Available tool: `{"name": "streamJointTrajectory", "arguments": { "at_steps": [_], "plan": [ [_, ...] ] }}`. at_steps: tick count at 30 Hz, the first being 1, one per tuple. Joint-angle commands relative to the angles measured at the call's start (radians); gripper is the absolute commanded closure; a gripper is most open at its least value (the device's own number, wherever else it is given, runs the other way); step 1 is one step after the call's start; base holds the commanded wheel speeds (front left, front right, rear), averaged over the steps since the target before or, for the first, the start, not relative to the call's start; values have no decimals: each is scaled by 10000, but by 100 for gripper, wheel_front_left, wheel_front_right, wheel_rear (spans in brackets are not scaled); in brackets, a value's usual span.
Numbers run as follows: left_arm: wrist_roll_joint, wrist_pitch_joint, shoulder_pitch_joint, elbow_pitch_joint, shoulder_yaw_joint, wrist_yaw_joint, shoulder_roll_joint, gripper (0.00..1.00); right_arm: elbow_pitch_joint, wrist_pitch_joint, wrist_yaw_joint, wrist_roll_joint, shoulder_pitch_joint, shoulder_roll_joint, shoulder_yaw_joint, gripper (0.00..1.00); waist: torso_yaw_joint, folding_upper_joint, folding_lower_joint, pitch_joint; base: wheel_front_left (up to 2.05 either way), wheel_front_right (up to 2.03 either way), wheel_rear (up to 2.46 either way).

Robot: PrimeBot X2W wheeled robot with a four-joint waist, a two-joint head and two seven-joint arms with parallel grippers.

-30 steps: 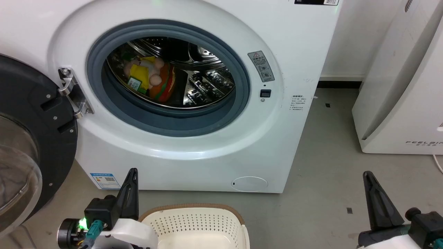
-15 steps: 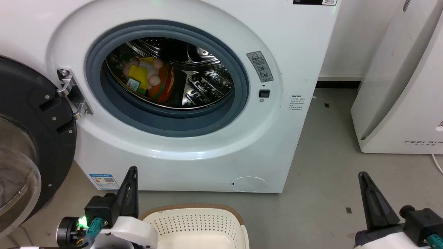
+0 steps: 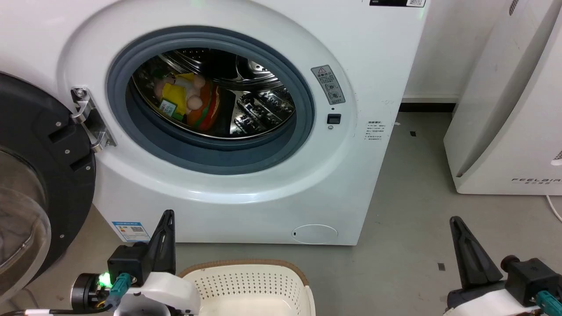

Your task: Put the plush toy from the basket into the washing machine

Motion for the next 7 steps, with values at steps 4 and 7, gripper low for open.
{"name": "streamJointTrajectory", "arguments": {
  "at_steps": [4,7],
  "plan": [
    [113,147,161,-140,-23,75,5,100,50,135,-4,-106,-192,-1,57,100,-13,0,0,-4,0,0,0],
    [128,208,169,-185,-27,88,5,100,69,196,-5,-125,-219,-1,77,100,-22,0,0,-7,0,0,0]
  ]
}}
